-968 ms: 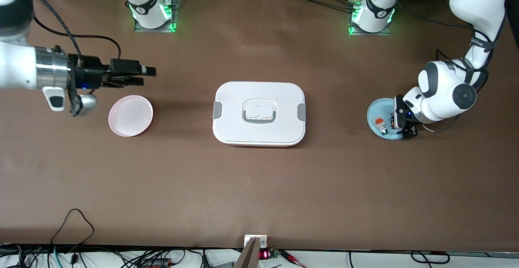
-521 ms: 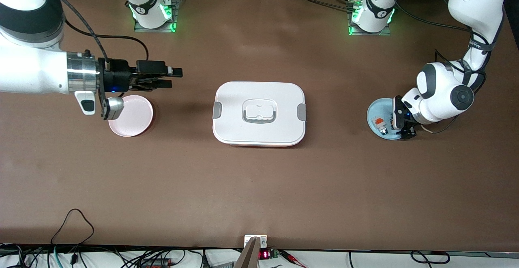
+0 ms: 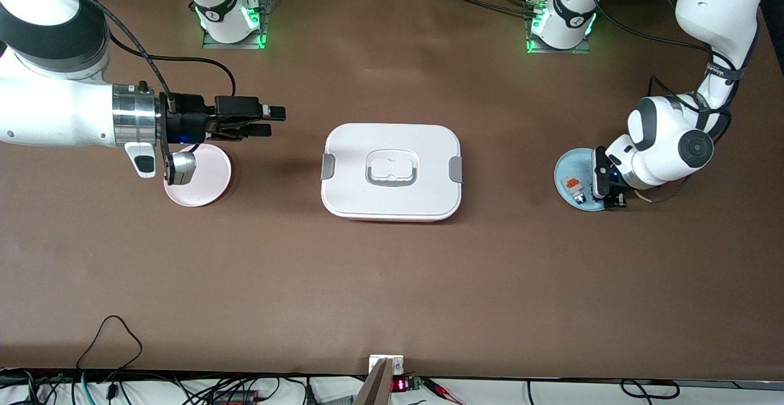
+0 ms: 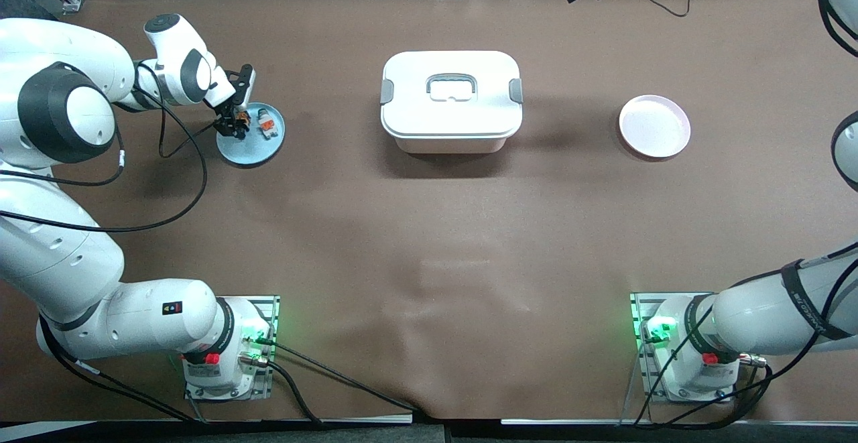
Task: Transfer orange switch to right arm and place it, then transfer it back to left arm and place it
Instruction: 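Grasp the orange-black switch with the left gripper and lift it, then carry the switch over the box while the right gripper reaches toward it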
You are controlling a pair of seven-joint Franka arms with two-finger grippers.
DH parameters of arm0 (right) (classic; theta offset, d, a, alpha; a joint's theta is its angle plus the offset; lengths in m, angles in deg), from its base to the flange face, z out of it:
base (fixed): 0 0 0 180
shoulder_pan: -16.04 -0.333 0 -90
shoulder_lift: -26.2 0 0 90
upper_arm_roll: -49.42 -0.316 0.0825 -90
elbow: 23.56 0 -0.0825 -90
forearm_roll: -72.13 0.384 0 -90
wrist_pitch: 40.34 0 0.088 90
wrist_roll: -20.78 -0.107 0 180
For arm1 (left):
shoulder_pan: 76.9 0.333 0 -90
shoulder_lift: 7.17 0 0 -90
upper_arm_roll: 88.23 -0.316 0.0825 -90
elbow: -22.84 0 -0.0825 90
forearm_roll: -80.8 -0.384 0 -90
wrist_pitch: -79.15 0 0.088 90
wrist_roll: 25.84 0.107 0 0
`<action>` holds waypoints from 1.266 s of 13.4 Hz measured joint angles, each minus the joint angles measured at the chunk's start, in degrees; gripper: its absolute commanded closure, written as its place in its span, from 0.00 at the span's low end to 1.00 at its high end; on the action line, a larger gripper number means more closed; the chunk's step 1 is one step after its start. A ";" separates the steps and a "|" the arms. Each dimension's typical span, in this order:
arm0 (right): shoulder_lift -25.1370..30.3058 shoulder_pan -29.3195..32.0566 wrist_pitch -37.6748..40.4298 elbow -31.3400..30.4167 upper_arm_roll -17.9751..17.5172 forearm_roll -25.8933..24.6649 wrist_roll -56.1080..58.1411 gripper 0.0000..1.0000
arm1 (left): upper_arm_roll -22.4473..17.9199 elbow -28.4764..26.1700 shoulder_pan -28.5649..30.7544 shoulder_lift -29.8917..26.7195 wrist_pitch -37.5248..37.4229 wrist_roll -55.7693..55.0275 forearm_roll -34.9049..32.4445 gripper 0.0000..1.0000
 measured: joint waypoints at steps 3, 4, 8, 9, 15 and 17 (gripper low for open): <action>-0.81 -0.06 -1.34 0.00 -0.12 1.99 0.00 0.00 | 0.00 0.58 0.78 -0.11 0.28 0.09 3.32 0.97; -0.87 -0.17 -1.94 0.00 -0.34 2.58 0.00 0.00 | 0.00 0.98 0.86 -0.43 0.35 0.30 6.70 0.97; -0.86 -1.12 -8.57 0.00 -4.53 3.97 -0.27 0.00 | 1.29 3.52 0.83 -3.61 -5.62 1.54 24.36 1.00; -0.86 -1.39 -9.42 0.00 -4.99 3.98 -0.34 0.00 | 1.68 4.91 0.82 -4.18 -9.03 2.81 29.48 1.00; -0.88 -1.31 -9.62 -0.01 -5.04 8.62 -0.34 0.00 | 1.74 6.65 1.47 -4.48 -33.51 28.21 67.82 1.00; -1.07 -1.31 -9.62 -0.05 -5.04 8.96 -0.34 0.00 | 2.23 6.67 1.56 -4.48 -41.12 30.61 73.89 1.00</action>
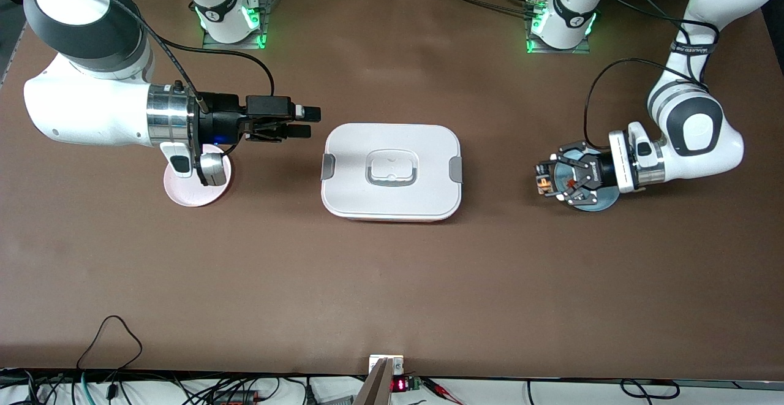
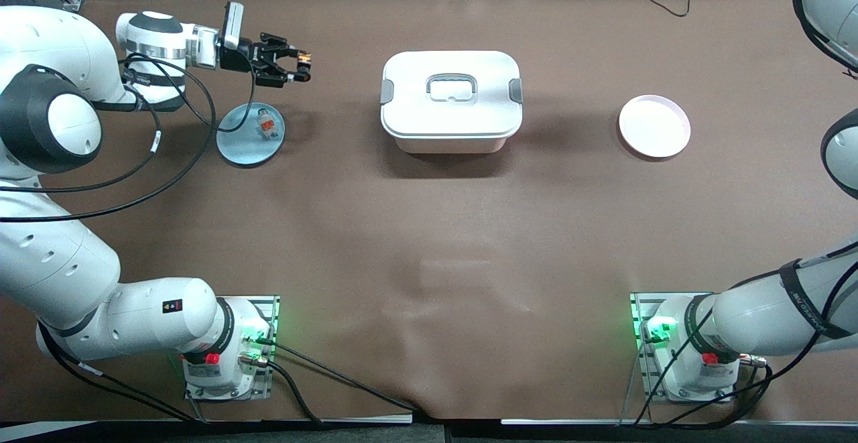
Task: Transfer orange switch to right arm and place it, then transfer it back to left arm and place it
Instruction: 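Carry the switch over the box while the right gripper reaches toward it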
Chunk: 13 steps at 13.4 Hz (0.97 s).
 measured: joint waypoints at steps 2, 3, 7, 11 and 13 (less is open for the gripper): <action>-0.37 0.00 0.00 0.00 0.00 1.11 0.00 0.00 | 2.32 -0.01 -0.02 0.09 -6.85 0.58 7.73 1.00; -0.46 -0.01 0.00 0.00 0.00 1.86 0.00 0.00 | 3.95 -0.02 -0.15 0.23 -10.16 0.62 12.51 1.00; -1.18 -0.74 0.00 -0.04 -0.10 2.61 0.00 0.00 | 11.05 1.04 -1.96 1.72 -13.78 1.15 27.57 1.00; -2.49 -3.48 -2.34 -0.05 -0.16 6.45 0.00 0.00 | 13.22 6.21 -7.33 3.93 -14.11 1.22 42.62 1.00; -3.21 -5.70 -6.10 -0.03 -0.26 6.97 0.00 0.00 | 15.03 7.15 -9.79 4.68 -14.12 1.41 48.68 1.00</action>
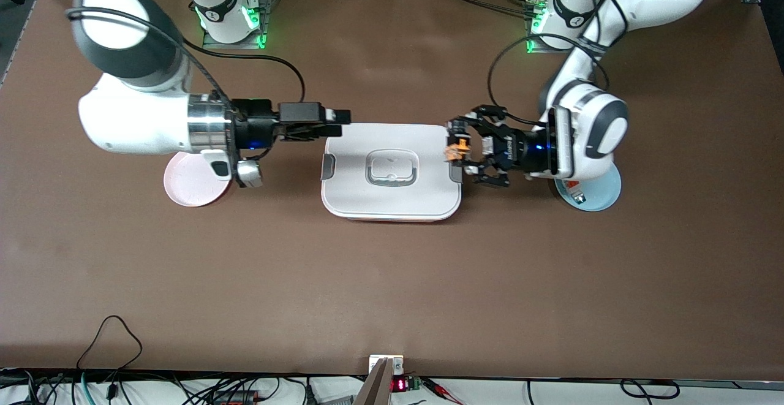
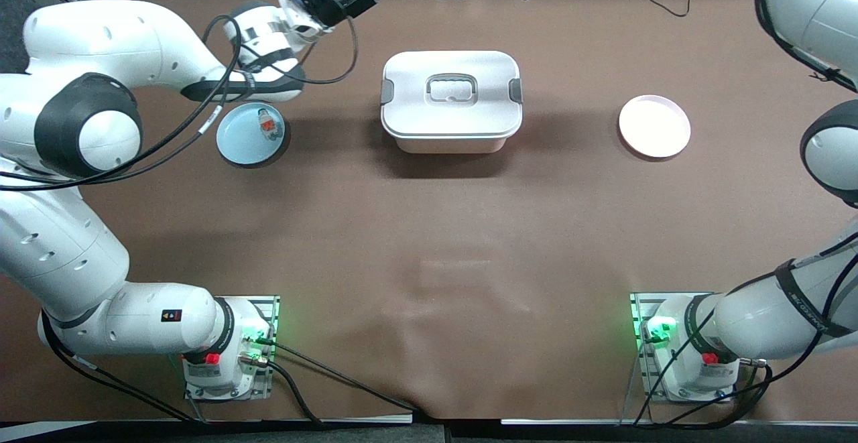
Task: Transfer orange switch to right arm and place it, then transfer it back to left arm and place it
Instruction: 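Carry the switch over the box while the right gripper reaches toward it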
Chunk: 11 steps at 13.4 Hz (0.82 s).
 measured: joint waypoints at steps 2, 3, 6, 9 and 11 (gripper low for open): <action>-0.05 -1.38 -3.04 0.29 -1.05 0.25 -0.33 0.00 | 0.43 0.55 -1.84 0.20 0.01 0.25 1.74 1.00; -0.05 -1.50 -4.39 0.51 -2.03 0.25 -1.35 0.00 | 0.44 0.65 -2.12 0.21 0.02 0.29 1.89 1.00; -0.01 -1.71 -6.49 1.79 -3.32 0.28 -4.42 0.00 | 0.26 0.73 -1.99 0.45 0.40 0.30 1.89 1.00; 0.00 -1.78 -9.51 3.26 -5.00 0.28 -8.01 0.00 | 0.20 1.31 -1.96 0.78 4.09 0.42 1.89 1.00; -0.17 -1.90 -12.82 3.27 -6.91 0.28 -8.84 0.00 | 0.50 2.22 -2.13 0.80 6.99 0.42 1.89 1.00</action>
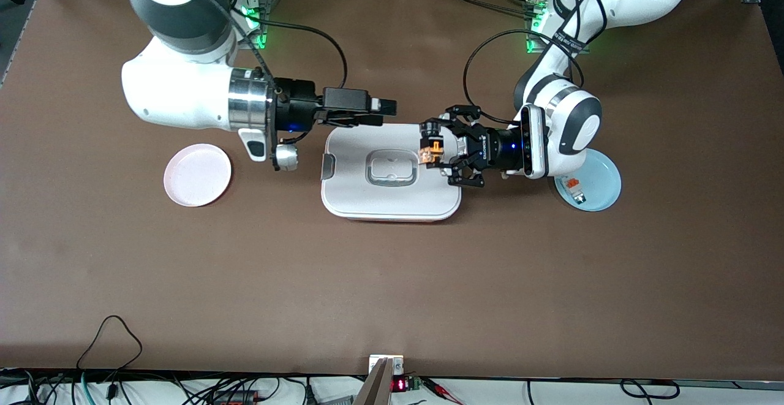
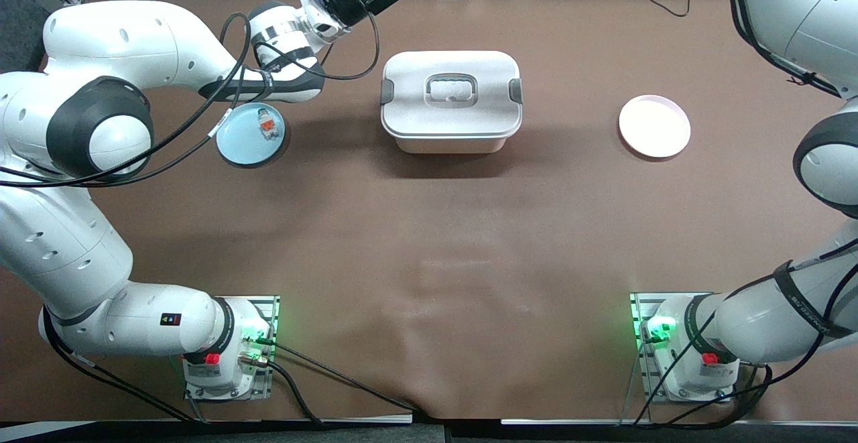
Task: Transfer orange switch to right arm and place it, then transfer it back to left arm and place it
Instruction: 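Carry the switch over the box while the right gripper reaches toward it, then close the right gripper on the switch held by the left gripper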
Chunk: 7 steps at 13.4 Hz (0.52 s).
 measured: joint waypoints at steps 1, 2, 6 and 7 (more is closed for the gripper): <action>-0.30 -0.09 -1.38 0.00 -0.92 0.00 -0.15 0.00 | 0.49 0.58 -0.09 0.00 1.23 -0.01 0.00 1.00; -0.81 -0.19 -2.23 0.04 -1.59 -0.22 -0.15 0.00 | 1.13 1.14 -0.23 -0.01 2.24 -0.03 0.00 1.00; -3.02 -1.13 -2.50 0.80 -1.93 -2.20 -0.14 0.00 | 2.53 2.29 -0.81 -0.02 3.08 -0.11 0.00 1.00; -3.19 -1.25 -2.52 0.87 -1.94 -2.25 -0.14 0.00 | 2.57 2.36 -0.81 -0.02 3.08 -0.22 0.00 1.00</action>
